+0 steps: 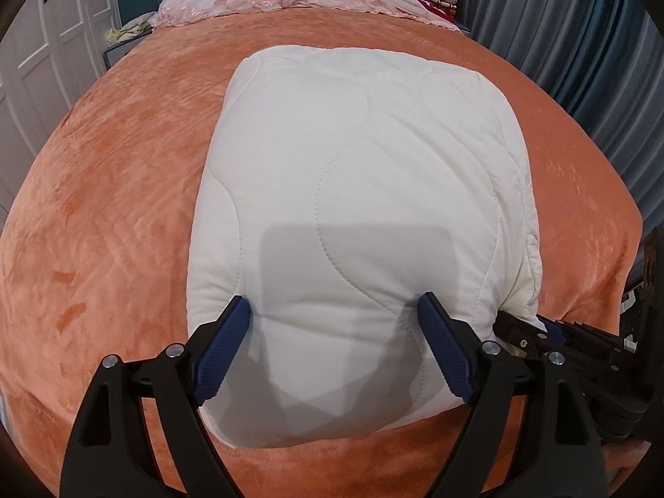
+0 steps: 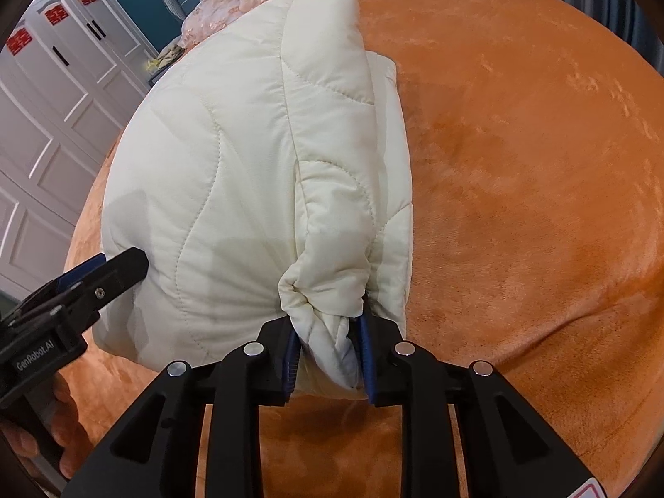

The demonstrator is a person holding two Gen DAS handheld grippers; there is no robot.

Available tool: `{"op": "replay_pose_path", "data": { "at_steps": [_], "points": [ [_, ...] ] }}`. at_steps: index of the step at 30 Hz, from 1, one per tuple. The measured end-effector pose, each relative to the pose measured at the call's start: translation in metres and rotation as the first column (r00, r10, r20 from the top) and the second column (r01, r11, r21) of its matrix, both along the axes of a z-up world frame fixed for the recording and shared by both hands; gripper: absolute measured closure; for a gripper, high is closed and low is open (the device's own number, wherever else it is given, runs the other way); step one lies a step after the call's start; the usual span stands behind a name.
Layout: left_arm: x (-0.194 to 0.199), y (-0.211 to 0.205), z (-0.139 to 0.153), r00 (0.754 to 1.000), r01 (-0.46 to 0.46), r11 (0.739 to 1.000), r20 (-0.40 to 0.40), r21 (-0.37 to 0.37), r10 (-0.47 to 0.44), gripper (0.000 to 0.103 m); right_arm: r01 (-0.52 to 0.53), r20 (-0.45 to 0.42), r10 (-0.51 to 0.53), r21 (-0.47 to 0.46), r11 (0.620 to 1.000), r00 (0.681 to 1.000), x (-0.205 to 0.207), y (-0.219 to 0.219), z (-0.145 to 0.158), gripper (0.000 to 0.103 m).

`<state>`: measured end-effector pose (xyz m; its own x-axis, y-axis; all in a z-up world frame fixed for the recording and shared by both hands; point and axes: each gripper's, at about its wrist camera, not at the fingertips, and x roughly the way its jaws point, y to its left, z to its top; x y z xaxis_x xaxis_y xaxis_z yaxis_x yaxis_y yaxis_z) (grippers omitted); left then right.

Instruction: Fold large clothes

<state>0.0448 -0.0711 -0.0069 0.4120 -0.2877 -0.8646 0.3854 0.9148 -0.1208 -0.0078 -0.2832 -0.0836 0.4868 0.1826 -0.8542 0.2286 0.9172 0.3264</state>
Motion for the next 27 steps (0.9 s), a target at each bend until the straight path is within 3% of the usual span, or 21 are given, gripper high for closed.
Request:
{"op": "replay_pose_path", "data": {
  "at_steps": [10, 15, 19, 22, 25, 27],
  "points": [
    [-0.004, -0.01, -0.007, 0.999, 0.008, 0.999, 0.03, 0.037, -0.009, 0.013, 0.001, 0.013, -0.001, 0.005, 1.0, 1.0, 0.001, 0.0, -0.003, 0.081],
    [-0.005, -0.01, -0.008, 0.999, 0.014, 0.999, 0.044, 0.039, -0.016, 0.011, 0.015, 0.036, -0.018, 0.068, 0.998, 0.999, -0.008, -0.011, -0.002, 0.078],
    [0.001, 0.011, 0.005, 1.0, -0.019, 0.999, 0.003, -0.025, 0.019, 0.012, 0.052, 0.056, -0.059, 0.126, 0.991, 0.997, -0.025, -0.022, 0.015, 0.071],
    [0.015, 0.042, 0.015, 0.993, -0.109, 0.988, -0.063, -0.106, 0.102, 0.013, 0.101, 0.079, -0.114, 0.154, 0.983, 0.99, -0.037, -0.034, 0.037, 0.059],
    [0.034, 0.064, 0.025, 0.982, -0.179, 0.97, -0.096, -0.162, 0.164, 0.014, 0.105, 0.114, -0.122, 0.144, 0.984, 0.986, -0.033, -0.04, 0.058, 0.059],
    [0.051, 0.071, 0.037, 0.978, -0.207, 0.962, -0.071, -0.176, 0.198, 0.014, 0.117, 0.16, -0.135, 0.118, 0.986, 0.978, -0.02, -0.044, 0.078, 0.058]
  ]
}}
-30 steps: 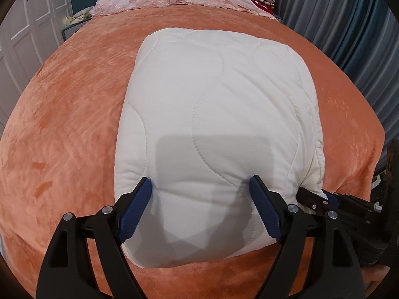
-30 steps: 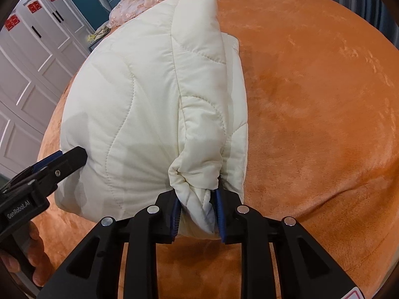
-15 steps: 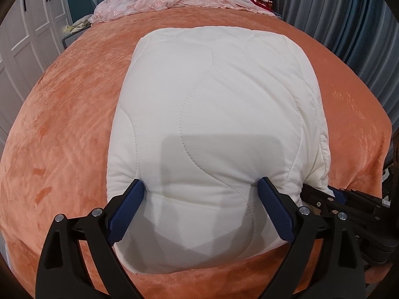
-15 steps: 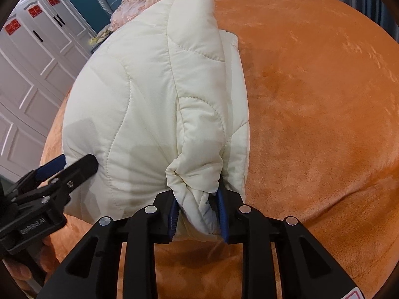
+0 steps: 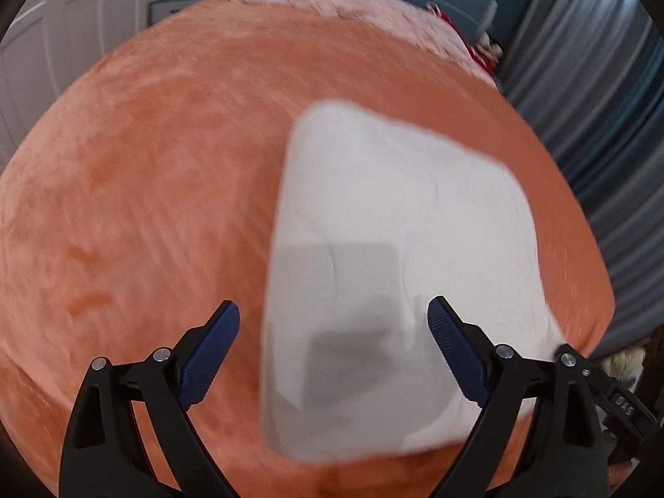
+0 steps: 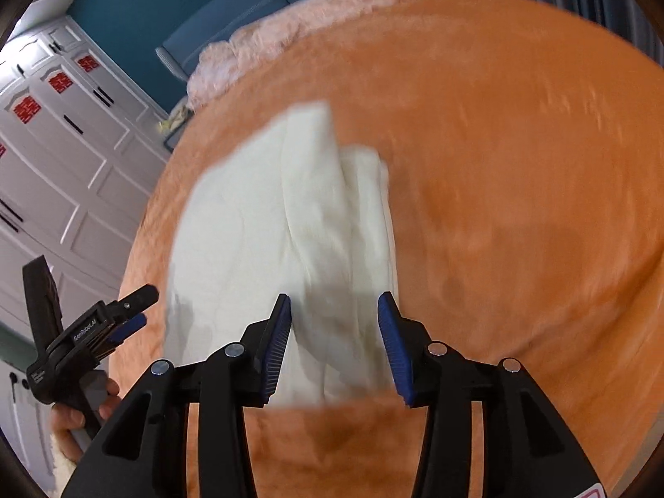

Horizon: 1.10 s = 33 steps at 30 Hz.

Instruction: Fold large clothes

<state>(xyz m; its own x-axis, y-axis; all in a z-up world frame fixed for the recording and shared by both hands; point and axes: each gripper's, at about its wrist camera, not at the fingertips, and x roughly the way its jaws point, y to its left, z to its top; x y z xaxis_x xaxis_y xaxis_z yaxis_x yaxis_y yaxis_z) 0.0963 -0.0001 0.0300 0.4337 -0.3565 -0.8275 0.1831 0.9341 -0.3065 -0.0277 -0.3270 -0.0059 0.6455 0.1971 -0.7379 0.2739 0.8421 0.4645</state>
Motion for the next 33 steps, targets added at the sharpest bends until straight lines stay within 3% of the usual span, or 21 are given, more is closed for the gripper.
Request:
{"op": "replay_pose_path", "data": {
  "at_steps": [2, 6, 9, 13, 15, 16, 17, 19, 22, 33],
  "points": [
    [0.017, -0.003, 0.014, 0.999, -0.009, 1.0, 0.041, 0.02, 0.008, 0.014, 0.036, 0.035, -0.036, 0.0, 0.999, 0.999, 0.016, -0.008, 0.014, 0.052],
    [0.049, -0.022, 0.028, 0.996, 0.012, 0.996, 0.092, 0.09, -0.02, 0.013, 0.114, 0.046, -0.118, 0.077, 0.991, 0.992, 0.055, -0.023, 0.019, 0.05],
    [0.078, -0.04, 0.023, 0.997, 0.027, 0.994, 0.067, 0.105, -0.034, 0.013, 0.145, -0.003, -0.146, 0.121, 0.982, 0.989, 0.097, -0.025, 0.005, 0.05],
    [0.1, -0.058, 0.008, 0.999, 0.034, 0.993, 0.014, 0.109, -0.036, 0.013, 0.164, -0.078, -0.156, 0.104, 0.981, 0.985, 0.134, -0.016, -0.017, 0.05],
    [0.107, -0.067, -0.001, 0.999, 0.043, 0.992, 0.003, 0.122, -0.043, 0.013, 0.146, -0.1, -0.137, 0.094, 0.985, 0.986, 0.147, -0.008, -0.028, 0.059],
    [0.109, -0.072, -0.005, 0.999, 0.047, 0.991, -0.004, 0.124, -0.046, 0.013, 0.151, -0.09, -0.143, 0.088, 0.985, 0.986, 0.148, -0.004, -0.03, 0.073],
    [0.112, -0.078, -0.011, 0.998, 0.054, 0.991, -0.016, 0.126, -0.052, 0.013, 0.144, -0.083, -0.138, 0.07, 0.987, 0.987, 0.15, -0.002, -0.033, 0.08],
    [0.114, -0.085, -0.022, 0.998, 0.057, 0.99, -0.029, 0.132, -0.054, 0.013, 0.146, -0.065, -0.143, 0.033, 0.989, 0.988, 0.149, -0.002, -0.036, 0.086],
    [0.117, -0.094, -0.035, 0.998, 0.056, 0.987, -0.028, 0.148, -0.052, 0.013, 0.155, -0.052, -0.155, -0.02, 0.988, 0.986, 0.147, -0.002, -0.044, 0.087],
    [0.123, -0.109, -0.075, 0.998, 0.057, 0.985, -0.04, 0.161, -0.051, 0.005, 0.167, -0.041, -0.169, -0.038, 0.985, 0.985, 0.151, -0.007, -0.09, 0.081]
  ]
}}
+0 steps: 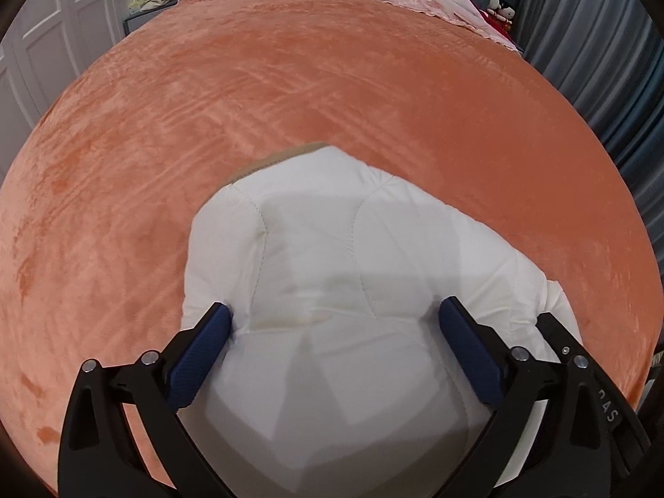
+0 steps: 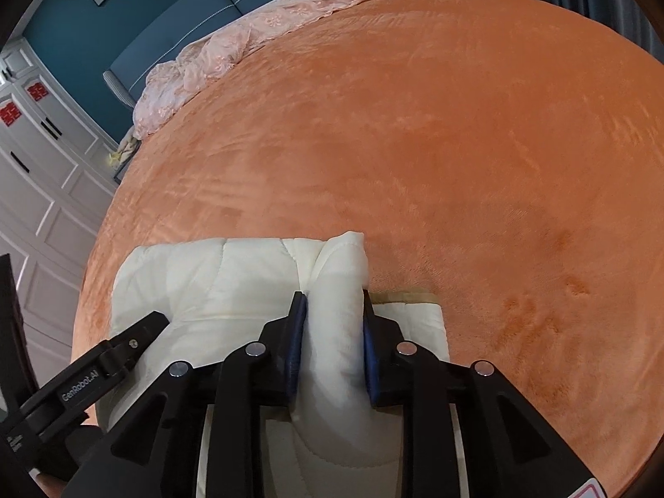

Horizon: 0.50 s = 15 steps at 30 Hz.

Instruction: Fold large clothes

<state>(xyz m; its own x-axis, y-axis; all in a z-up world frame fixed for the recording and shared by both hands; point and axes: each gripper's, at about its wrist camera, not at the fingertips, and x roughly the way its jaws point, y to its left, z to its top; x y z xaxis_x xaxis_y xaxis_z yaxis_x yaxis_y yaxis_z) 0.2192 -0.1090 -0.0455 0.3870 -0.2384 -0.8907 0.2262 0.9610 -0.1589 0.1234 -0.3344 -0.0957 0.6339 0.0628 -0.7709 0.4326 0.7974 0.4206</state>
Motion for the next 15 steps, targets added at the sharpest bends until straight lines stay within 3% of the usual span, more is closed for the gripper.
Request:
{"op": "replay_pose_path", "data": {
  "at_steps": [15],
  "points": [
    [0.002, -0.009, -0.02, 0.999, -0.024, 0.998, 0.041, 0.064, 0.021, 0.005, -0.01, 0.018, 0.01, -0.036, 0.999, 1.0, 0.009, 0.009, -0.015, 0.079]
  ]
}}
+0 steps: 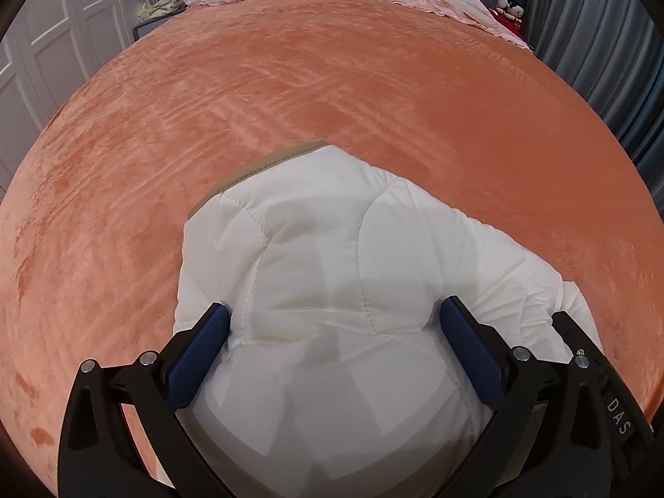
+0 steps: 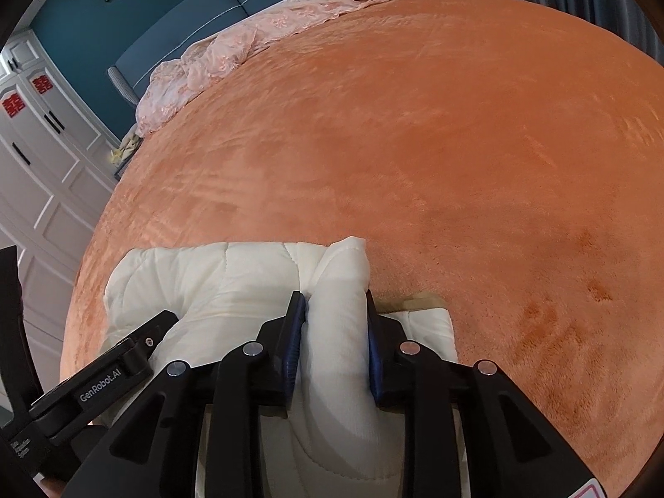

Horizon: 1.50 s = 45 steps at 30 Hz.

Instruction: Fold large clothes

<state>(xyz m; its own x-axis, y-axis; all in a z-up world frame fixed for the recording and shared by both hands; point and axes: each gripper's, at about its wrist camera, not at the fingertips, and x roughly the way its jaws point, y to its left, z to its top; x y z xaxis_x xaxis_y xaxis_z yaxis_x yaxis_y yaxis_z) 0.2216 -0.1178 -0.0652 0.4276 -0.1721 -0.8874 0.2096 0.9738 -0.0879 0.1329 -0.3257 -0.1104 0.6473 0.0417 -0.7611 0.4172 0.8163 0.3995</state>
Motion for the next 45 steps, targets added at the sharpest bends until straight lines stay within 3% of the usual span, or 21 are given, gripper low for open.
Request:
{"op": "replay_pose_path", "data": {
  "at_steps": [22, 27, 32, 34, 39, 42, 45],
  "points": [
    [0.0, -0.004, -0.007, 0.999, -0.011, 0.999, 0.037, 0.032, 0.01, 0.005, 0.006, 0.018, -0.006, -0.03, 1.0, 1.0, 0.003, 0.008, -0.005, 0.079],
    [0.0, -0.003, -0.007, 0.999, -0.012, 1.0, 0.038, 0.026, 0.011, 0.005, 0.008, 0.042, -0.008, 0.003, 1.0, 0.999, -0.002, 0.003, -0.005, 0.077],
    [-0.008, 0.015, 0.014, 1.0, 0.016, 0.999, -0.005, -0.045, -0.016, 0.005, 0.019, 0.056, -0.026, 0.134, 0.991, 0.998, -0.025, -0.011, 0.013, 0.073],
    [-0.021, 0.027, 0.028, 0.999, 0.036, 0.997, -0.005, -0.064, -0.037, 0.005, -0.001, 0.06, -0.008, 0.152, 0.988, 0.998, -0.042, -0.009, 0.025, 0.067],
    [-0.069, 0.055, 0.054, 0.994, 0.093, 0.99, -0.048, -0.11, -0.099, 0.005, -0.091, 0.024, 0.088, 0.148, 0.985, 0.996, -0.079, 0.0, 0.04, 0.067],
    [-0.095, 0.064, 0.055, 0.992, 0.101, 0.99, -0.067, -0.098, -0.108, 0.006, -0.095, 0.007, 0.095, 0.148, 0.984, 0.995, -0.092, 0.0, 0.046, 0.072],
    [-0.114, 0.069, 0.048, 0.991, 0.099, 0.991, -0.077, -0.087, -0.106, 0.005, -0.11, -0.015, 0.111, 0.06, 0.992, 0.994, -0.095, 0.007, 0.053, 0.091]
  ]
}}
